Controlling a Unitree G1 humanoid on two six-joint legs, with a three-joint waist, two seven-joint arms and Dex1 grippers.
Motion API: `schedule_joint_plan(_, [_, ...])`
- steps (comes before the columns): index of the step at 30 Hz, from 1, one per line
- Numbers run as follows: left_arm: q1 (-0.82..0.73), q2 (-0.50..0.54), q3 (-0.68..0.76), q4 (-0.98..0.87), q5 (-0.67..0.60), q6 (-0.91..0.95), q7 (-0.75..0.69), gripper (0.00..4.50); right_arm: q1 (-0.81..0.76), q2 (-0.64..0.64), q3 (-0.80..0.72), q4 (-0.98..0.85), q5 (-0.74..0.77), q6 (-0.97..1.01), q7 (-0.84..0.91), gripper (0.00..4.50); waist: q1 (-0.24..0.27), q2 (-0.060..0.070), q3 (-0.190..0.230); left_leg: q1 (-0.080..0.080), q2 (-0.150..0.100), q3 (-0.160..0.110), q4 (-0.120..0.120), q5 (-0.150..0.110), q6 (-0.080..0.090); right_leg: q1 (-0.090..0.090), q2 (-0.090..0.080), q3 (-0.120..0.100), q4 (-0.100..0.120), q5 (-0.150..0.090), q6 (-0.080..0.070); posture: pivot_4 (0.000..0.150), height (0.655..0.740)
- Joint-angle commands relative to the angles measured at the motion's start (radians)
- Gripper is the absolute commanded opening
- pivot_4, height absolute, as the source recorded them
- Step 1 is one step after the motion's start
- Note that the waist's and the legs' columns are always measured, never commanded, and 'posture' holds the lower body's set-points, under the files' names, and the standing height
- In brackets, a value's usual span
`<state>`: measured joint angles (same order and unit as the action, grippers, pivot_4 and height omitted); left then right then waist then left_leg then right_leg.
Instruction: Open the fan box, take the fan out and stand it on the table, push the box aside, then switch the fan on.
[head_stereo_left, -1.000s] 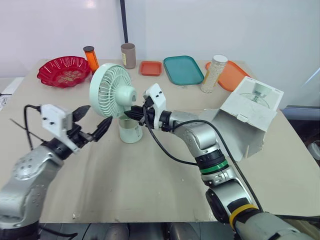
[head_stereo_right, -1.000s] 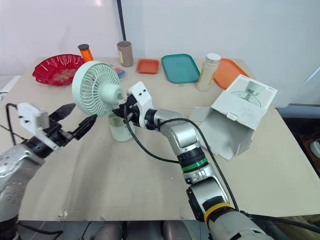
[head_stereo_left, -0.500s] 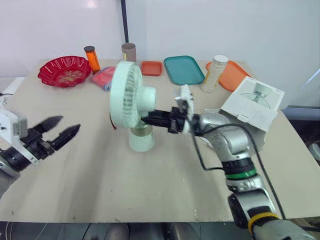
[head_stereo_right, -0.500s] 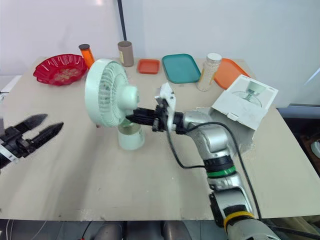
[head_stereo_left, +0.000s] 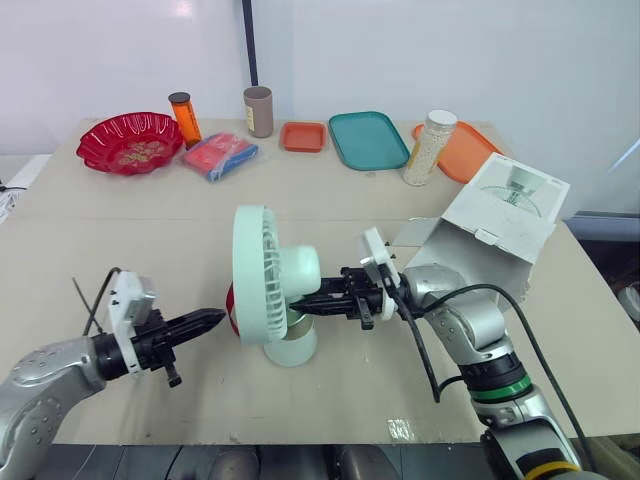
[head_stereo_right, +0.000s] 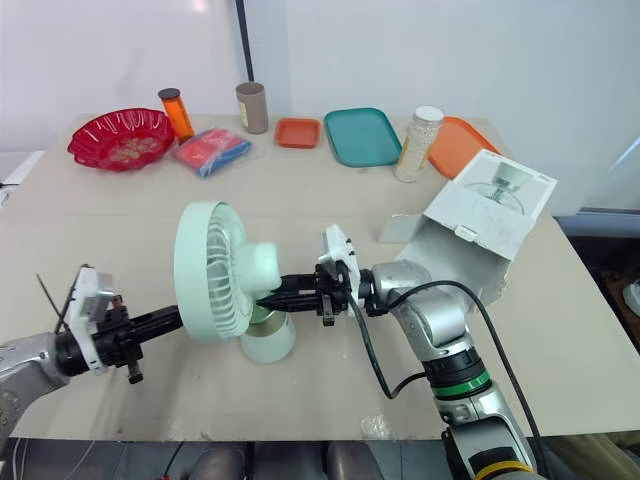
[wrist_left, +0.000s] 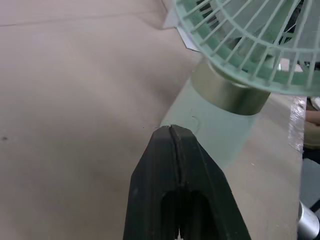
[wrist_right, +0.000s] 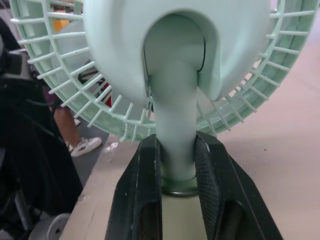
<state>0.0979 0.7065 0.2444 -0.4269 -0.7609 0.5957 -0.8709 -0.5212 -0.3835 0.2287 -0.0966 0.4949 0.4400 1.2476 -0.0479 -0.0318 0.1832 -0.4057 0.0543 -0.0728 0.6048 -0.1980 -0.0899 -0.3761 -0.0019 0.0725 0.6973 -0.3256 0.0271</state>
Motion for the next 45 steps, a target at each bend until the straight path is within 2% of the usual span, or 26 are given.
schedule_joint_plan(1, [-0.040, -0.052, -0.070, 0.017, 0.070, -0.051, 0.042, 0.05, 0.004, -0.001, 0.018, -0.027, -0.019, -0.077, 0.030, 0.35, 0.000, 0.000, 0.000, 0.000, 0.000, 0.000, 0.000, 0.000, 0.000, 0.000, 0.000, 0.000, 0.000, 0.000, 0.000, 0.150, 0.7400])
schedule_joint_plan(7, [-0.074, -0.106, -0.170, 0.048, 0.136, -0.079, 0.034, 0.05, 0.006, 0.010, 0.037, 0.000, -0.053, -0.125, 0.015, 0.35, -0.001, 0.000, 0.000, 0.001, 0.001, 0.000, 0.000, 0.000, 0.000, 0.001, 0.001, 0.000, 0.001, 0.000, 0.000, 0.150, 0.7400])
schedule_joint_plan(11, [-0.073, -0.107, -0.193, 0.058, 0.165, -0.094, 0.023, 0.05, 0.013, 0.001, 0.047, 0.000, -0.073, -0.148, 0.015, 0.35, -0.001, 0.000, 0.000, 0.003, 0.001, 0.000, 0.000, 0.000, 0.000, 0.002, 0.001, 0.000, 0.001, 0.000, 0.000, 0.150, 0.7400])
schedule_joint_plan(45, [-0.061, -0.087, -0.195, 0.001, 0.104, -0.025, -0.034, 0.05, -0.001, 0.014, 0.073, 0.044, -0.125, -0.202, -0.021, 0.35, -0.002, 0.000, 0.000, 0.005, 0.001, 0.000, 0.000, 0.000, 0.000, 0.004, 0.001, 0.000, 0.001, 0.000, 0.000, 0.150, 0.7400])
